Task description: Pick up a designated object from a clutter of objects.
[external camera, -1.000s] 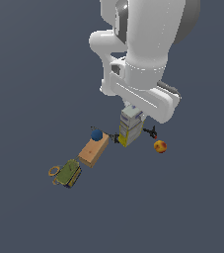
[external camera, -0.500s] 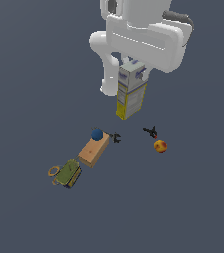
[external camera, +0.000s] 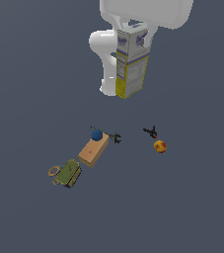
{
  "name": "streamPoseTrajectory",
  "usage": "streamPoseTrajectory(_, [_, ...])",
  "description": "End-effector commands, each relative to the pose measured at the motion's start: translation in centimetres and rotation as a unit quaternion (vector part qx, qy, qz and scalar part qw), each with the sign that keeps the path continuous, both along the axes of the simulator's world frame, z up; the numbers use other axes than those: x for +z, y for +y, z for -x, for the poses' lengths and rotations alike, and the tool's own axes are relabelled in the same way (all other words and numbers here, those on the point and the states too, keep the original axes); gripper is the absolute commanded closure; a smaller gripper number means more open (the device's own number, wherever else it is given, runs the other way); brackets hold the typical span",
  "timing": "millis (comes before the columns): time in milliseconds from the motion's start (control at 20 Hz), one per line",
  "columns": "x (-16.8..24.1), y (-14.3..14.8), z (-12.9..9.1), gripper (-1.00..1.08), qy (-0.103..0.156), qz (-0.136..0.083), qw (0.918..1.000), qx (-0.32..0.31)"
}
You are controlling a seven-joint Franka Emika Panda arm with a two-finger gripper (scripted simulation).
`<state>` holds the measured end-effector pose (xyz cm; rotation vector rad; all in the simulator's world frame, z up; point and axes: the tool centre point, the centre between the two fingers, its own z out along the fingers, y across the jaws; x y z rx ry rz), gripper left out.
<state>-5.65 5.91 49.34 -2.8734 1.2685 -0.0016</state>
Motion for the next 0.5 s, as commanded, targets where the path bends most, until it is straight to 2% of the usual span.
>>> streamPoseTrajectory(0, [0.97, -0.08, 0.37, 1.08, 0.001, 0.0, 1.0, 0.0])
streamPoseTrajectory(450, [1.54, -0.11, 0.42, 1.08, 0.001, 0.0, 1.0, 0.0])
